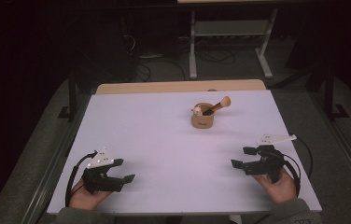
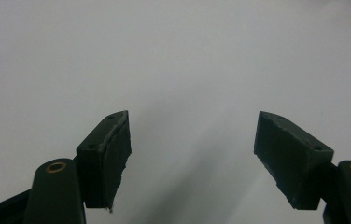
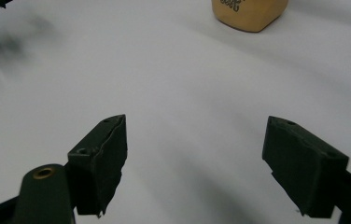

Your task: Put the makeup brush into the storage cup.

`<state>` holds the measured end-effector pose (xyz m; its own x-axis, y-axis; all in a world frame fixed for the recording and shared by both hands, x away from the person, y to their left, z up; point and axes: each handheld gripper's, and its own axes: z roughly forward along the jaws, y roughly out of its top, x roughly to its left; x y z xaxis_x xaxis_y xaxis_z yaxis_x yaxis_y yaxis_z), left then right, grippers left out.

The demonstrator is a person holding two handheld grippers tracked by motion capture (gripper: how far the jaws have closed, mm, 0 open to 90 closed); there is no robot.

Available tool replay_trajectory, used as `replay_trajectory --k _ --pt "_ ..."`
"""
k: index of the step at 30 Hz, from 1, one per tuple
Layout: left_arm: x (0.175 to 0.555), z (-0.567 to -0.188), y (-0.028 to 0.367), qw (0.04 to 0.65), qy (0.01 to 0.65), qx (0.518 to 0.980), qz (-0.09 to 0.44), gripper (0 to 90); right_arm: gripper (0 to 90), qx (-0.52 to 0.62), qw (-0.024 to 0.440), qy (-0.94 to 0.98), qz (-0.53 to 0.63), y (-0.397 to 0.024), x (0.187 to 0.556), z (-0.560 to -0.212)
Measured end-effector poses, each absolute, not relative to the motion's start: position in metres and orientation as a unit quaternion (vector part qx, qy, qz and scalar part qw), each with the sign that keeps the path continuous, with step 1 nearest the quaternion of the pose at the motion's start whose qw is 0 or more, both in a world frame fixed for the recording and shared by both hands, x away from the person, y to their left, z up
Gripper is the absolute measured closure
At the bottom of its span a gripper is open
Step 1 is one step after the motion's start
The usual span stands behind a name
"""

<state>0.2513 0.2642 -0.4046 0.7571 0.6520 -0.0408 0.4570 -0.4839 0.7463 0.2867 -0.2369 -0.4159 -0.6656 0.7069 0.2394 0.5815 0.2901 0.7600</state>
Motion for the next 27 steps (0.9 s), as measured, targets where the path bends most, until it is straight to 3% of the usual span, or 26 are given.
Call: replay_trajectory --k 27 --pt "0.252 -0.411 0.264 0.381 0.328 0.857 0.118 23.7 21.4 0.386 0.08 0.814 0.426 -0.233 0.272 -0.424"
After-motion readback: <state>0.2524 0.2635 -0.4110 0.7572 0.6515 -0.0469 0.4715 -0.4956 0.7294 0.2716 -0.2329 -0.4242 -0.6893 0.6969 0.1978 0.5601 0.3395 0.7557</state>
